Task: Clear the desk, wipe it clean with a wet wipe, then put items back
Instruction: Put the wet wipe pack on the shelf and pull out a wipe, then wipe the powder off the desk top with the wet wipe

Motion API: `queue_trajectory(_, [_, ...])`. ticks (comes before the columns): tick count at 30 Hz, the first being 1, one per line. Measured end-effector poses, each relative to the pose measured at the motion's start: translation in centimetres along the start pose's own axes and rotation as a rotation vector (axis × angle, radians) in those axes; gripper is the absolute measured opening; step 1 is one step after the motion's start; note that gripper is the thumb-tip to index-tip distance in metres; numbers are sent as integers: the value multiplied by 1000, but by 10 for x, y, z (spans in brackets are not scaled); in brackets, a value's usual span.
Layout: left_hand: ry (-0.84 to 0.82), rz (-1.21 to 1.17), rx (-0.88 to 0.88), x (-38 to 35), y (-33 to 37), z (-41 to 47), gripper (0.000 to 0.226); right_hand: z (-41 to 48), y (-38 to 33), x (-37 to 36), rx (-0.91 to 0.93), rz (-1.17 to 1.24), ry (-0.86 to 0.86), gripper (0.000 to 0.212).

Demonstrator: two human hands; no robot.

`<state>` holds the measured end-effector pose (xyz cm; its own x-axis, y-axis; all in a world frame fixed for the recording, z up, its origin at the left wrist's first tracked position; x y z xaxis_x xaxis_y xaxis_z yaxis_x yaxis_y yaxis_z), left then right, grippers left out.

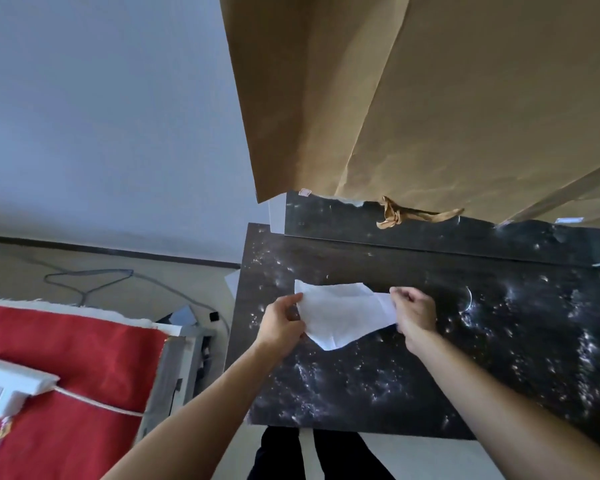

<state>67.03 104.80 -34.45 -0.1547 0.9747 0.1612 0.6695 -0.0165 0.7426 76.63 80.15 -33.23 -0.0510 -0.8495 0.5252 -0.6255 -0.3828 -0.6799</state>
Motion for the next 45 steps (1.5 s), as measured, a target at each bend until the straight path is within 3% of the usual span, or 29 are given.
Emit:
queue_trajectory(2, [53, 88, -47, 13, -2, -1, 62, -10, -19, 0, 206, -96, -3, 10])
queue_trajectory(7, [283, 41, 17, 71, -19, -13, 49, -63, -63, -27, 869, -380, -41, 27])
queue_trajectory(13, [506, -11, 119, 128, -61, -35, 40, -100, -40, -96, 1321, -929, -275, 59])
queue_trajectory(16, [594, 16, 123, 138, -75, -49, 36, -104, -12, -96, 1380, -1092, -430, 49])
queue_trajectory(19, [611, 30, 183, 138, -96, -55, 30, -104, -17, -75, 1355, -1001, -372, 31])
queue_trajectory(22, [615, 21, 325, 131, -121, -60, 20, -86, -40, -66, 1079, -895, -317, 19])
queue_trajectory(24, [634, 5, 404, 126, -137, -63, 13, -74, -41, -79, 899, -1057, -365, 31])
queue_trajectory(27, [662, -27, 471, 120, -151, -67, 18, -79, -27, -103, 814, -1350, -487, 50])
queue_trajectory(32, [643, -38, 487, 106, -156, -68, 24, -74, -32, -110, 795, -1231, -492, 18])
queue_trajectory(35, [647, -40, 495, 98, -157, -66, 21, -76, -65, -99, 847, -976, -472, 10])
queue_trajectory(39, [656, -97, 527, 87, -160, -64, 23, -97, -136, -102, 1115, -822, -416, 12])
queue_trajectory(41, [688, -169, 547, 85, -161, -65, 25, -115, -163, -125, 1244, -870, -442, 10])
queue_trajectory(45, [750, -211, 569, 85, -163, -65, 31, -132, -187, -204, 1506, -1197, -419, 17])
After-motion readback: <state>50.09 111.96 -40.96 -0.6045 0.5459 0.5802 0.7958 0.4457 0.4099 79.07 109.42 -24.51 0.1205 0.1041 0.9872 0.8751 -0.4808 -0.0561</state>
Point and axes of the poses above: each hand's wrist, its own z-axis towards the middle knuckle, its own x-axis out of the back of the hand, y = z × x, the point moved 6 cm from there along z, towards the middle knuckle
